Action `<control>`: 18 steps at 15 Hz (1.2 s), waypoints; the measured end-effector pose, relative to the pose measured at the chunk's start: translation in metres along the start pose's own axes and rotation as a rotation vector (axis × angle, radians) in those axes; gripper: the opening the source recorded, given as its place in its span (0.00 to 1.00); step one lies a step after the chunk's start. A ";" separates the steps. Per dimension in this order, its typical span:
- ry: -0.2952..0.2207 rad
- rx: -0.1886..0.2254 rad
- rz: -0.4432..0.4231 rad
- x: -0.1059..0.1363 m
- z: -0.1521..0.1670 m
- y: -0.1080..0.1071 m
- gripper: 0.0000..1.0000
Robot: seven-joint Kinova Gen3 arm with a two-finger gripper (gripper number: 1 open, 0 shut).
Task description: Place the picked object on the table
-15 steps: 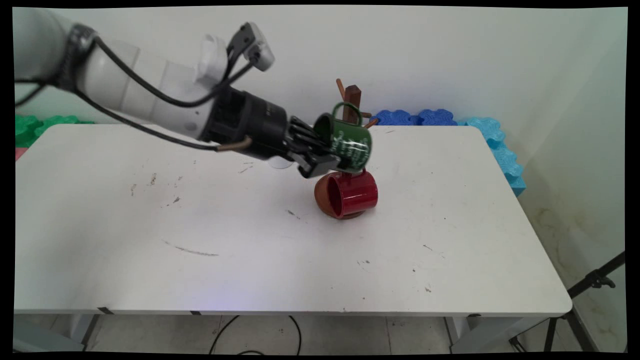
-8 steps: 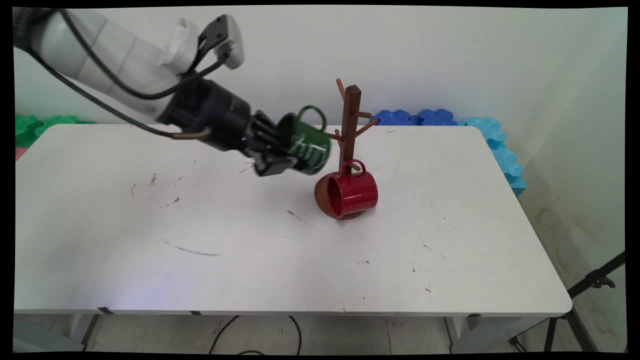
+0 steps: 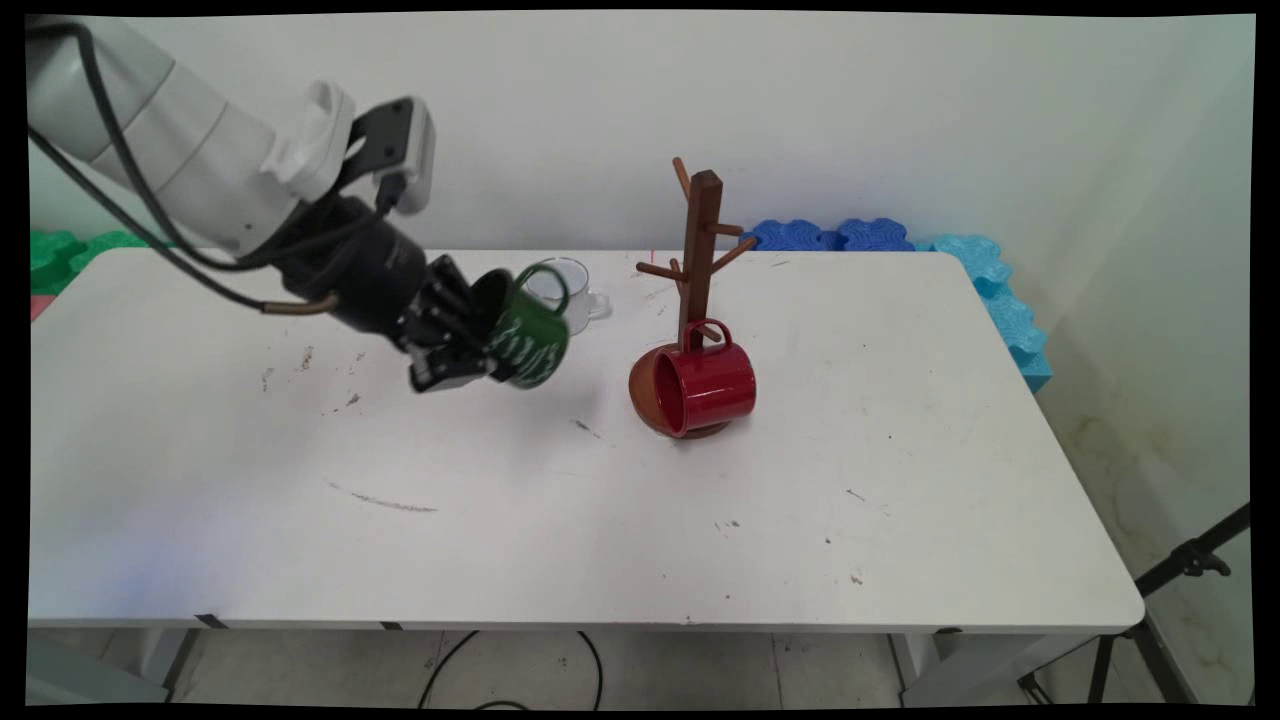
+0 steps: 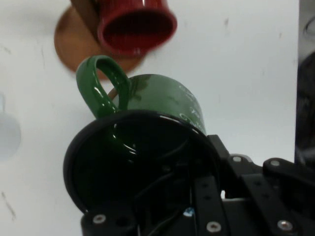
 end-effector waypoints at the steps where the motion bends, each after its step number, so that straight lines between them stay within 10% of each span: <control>1: -0.027 -0.001 0.014 -0.004 0.002 0.001 0.00; 18: -0.265 -0.062 0.190 -0.042 0.085 0.016 0.00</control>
